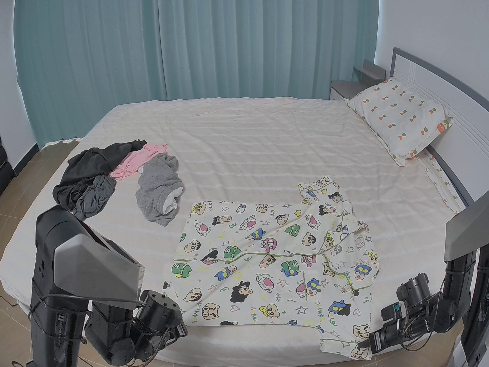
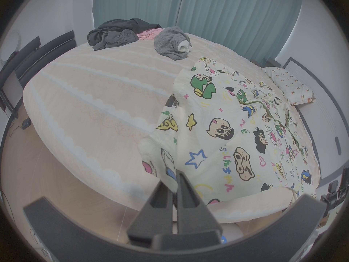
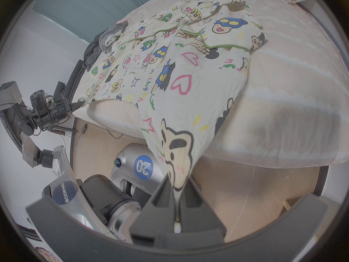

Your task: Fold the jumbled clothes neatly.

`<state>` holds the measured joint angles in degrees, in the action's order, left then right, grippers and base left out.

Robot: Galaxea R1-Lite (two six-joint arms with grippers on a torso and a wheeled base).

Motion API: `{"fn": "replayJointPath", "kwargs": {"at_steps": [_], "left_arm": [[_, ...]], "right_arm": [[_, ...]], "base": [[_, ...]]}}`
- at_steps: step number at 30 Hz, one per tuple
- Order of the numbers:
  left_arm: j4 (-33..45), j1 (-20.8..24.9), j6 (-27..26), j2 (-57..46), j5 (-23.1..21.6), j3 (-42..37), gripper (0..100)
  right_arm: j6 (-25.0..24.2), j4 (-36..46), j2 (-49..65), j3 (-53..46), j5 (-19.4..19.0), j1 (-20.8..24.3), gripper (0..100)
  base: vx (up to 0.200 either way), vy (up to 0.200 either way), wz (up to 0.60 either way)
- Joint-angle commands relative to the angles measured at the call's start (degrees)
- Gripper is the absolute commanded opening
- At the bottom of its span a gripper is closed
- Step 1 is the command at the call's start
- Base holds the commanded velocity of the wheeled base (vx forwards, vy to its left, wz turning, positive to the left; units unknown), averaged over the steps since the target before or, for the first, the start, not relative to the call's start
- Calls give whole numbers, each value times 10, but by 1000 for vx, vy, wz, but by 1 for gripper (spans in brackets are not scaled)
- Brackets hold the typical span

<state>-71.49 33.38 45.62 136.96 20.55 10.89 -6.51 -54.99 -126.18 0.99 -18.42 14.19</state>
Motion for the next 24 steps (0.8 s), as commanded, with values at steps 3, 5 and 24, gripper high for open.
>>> {"fn": "replayJointPath", "kwargs": {"at_steps": [3,5,24], "left_arm": [[-1,13,-18,4,3,-21,0],[-1,20,-22,4,3,-24,0],[-1,46,-22,5,3,-34,0]], "right_arm": [[30,29,31,-10,2,-16,0],[55,48,36,-10,1,-28,0],[141,141,81,-10,1,-61,0]], "base": [[0,0,0],[0,0,0],[0,0,0]]}}
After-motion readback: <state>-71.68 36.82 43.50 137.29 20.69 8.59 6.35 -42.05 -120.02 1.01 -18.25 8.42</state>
